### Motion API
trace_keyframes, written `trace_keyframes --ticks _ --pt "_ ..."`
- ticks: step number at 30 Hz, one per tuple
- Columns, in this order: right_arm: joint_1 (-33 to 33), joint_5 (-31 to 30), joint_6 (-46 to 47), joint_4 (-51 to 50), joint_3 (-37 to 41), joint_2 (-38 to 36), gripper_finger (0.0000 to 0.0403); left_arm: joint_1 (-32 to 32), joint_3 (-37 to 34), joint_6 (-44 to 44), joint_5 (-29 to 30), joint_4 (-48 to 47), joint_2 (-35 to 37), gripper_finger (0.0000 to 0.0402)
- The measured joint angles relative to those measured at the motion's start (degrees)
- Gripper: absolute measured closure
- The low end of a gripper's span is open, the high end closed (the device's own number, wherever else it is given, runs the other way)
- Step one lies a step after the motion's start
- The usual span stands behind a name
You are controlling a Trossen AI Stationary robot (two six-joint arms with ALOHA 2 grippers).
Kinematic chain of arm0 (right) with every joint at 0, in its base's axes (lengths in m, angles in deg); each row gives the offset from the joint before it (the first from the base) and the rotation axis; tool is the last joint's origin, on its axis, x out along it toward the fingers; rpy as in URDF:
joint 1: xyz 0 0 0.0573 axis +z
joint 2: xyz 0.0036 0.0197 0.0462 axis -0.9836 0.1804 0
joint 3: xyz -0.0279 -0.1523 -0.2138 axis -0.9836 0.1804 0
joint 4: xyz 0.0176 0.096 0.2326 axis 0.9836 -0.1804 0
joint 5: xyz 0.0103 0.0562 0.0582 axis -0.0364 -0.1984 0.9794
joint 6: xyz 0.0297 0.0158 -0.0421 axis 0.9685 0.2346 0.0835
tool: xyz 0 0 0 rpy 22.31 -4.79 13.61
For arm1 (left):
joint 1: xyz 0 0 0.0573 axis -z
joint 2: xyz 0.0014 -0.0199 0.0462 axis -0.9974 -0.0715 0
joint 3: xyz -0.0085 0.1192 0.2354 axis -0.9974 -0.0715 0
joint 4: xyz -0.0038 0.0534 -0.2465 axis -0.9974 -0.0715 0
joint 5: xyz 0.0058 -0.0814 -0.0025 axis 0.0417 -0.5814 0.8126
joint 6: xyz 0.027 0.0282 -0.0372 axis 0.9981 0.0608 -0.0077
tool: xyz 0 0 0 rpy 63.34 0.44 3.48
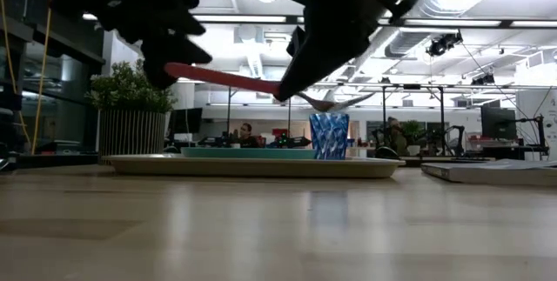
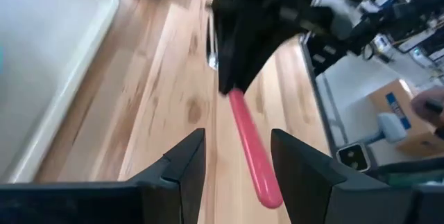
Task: Pick and place plate/cup/fork/spoon on tray
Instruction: Put the red fork on the white serving tray to the left of the blue plate
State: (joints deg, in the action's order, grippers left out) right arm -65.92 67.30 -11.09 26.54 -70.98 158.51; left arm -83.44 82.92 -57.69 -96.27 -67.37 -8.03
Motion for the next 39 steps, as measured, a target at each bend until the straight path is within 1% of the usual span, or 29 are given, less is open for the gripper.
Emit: trace_keyframes --ticks 3,7,12,15,19,22,27,32,36,39 --pt "-0.17 -2.12 0.95 -1.67 -2.00 0.04 0.0393 0.66 0.02 0.10 -1.70 1.87 -2.38 0.0257" --pt "-1.04 -2.93 2.12 -6.25 -4.02 0.04 0.0393 0.70 0.00 0.12 -4.62 3.42 -5.40 0.0257" --pt "-2.30 -3.14 2.12 -6.35 -5.15 0.04 0.0393 0.18 1.64 0.46 -4.81 3.35 -8.22 0.0257" --pt "-3.08 -2.74 2.12 -6.33 -5.12 0.04 0.0393 0.18 3.29 2.37 -4.78 3.15 -9.95 0.0257" --pt "-3.46 -2.16 2.08 -6.56 -5.12 0.04 0.0393 0.18 4.77 4.70 -4.74 0.59 -11.07 0.0260" --pt "-3.46 -2.13 2.11 -6.65 -5.12 0.04 0.0393 0.21 5.12 6.73 -4.76 -0.82 -11.07 0.0285" --pt "-3.36 -2.23 3.04 -7.06 -5.11 0.04 0.0386 0.04 5.11 9.62 -3.67 -2.25 -11.07 0.0373" --pt "-3.43 -2.13 4.45 -7.00 -5.09 0.04 0.0365 0.08 5.27 10.95 -2.52 -4.02 -10.94 0.0373" --pt "-3.46 -1.18 4.66 -7.85 -5.05 0.07 0.0335 0.20 5.25 12.29 -2.65 -5.99 -10.12 0.0373" --pt "-3.49 -1.95 4.92 -10.35 -4.98 -0.59 0.0308 0.40 5.14 12.41 -1.40 -10.19 -8.17 0.0373"
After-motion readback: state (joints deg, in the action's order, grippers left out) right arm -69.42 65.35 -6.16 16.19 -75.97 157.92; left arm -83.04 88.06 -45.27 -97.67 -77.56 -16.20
